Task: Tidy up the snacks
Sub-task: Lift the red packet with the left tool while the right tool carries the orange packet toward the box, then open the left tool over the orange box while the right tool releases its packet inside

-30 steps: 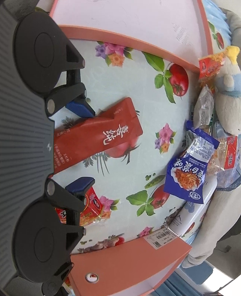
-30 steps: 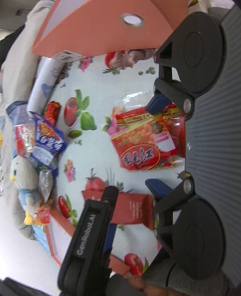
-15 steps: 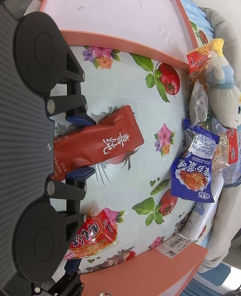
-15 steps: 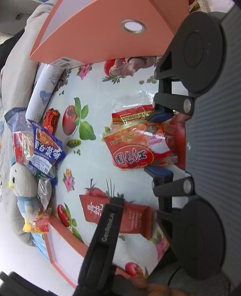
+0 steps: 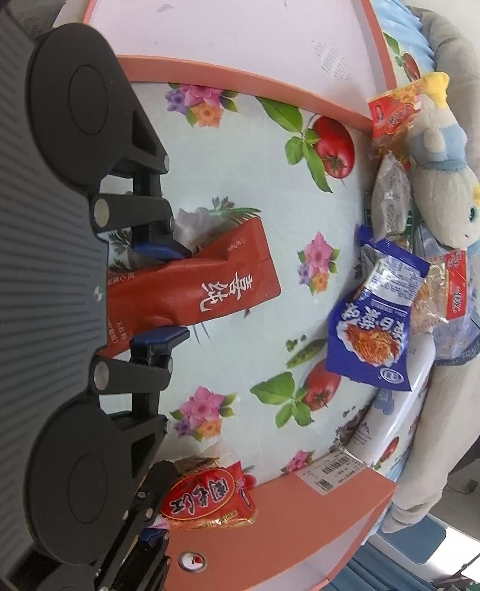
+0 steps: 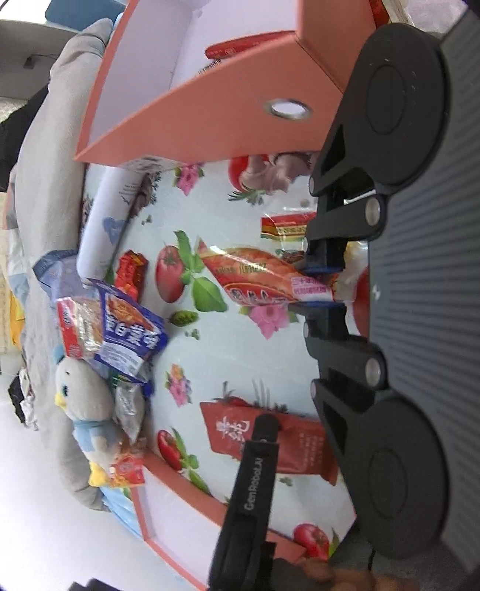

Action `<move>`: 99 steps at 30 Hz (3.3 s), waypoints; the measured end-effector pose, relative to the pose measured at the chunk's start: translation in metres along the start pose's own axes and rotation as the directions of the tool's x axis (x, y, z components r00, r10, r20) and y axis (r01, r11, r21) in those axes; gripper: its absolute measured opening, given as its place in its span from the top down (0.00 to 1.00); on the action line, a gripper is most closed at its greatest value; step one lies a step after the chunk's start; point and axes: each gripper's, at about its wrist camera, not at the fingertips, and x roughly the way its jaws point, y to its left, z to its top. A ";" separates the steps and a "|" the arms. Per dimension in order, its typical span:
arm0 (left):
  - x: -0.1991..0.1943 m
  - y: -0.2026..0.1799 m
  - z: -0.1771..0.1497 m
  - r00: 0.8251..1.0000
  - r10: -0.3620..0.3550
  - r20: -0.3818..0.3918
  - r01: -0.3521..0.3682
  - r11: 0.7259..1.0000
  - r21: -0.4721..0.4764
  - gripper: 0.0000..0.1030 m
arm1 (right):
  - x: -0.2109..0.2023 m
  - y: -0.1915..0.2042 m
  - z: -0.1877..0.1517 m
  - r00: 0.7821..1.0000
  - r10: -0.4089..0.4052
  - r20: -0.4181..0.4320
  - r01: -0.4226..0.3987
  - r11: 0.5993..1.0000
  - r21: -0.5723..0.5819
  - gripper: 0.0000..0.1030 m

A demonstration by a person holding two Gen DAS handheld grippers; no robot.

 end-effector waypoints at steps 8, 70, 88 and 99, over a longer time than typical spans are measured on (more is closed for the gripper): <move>-0.023 -0.014 0.023 0.998 -0.044 0.038 0.043 0.999 0.012 0.58 | -0.016 -0.018 0.018 0.999 0.006 0.051 -0.009 0.998 0.059 0.87; -0.036 -0.276 0.135 0.945 -0.323 0.054 0.282 0.887 0.365 0.71 | -0.072 -0.225 0.077 0.959 -0.279 0.047 0.246 0.904 0.349 0.88; -0.032 -0.250 0.139 0.952 -0.307 0.019 0.286 0.907 0.309 0.69 | -0.067 -0.241 0.073 0.967 -0.254 0.010 0.223 0.865 0.449 0.19; -0.097 -0.212 0.139 0.935 -0.334 0.122 0.280 0.903 0.325 0.55 | -0.110 -0.201 0.104 0.962 -0.248 0.116 0.178 0.888 0.424 0.18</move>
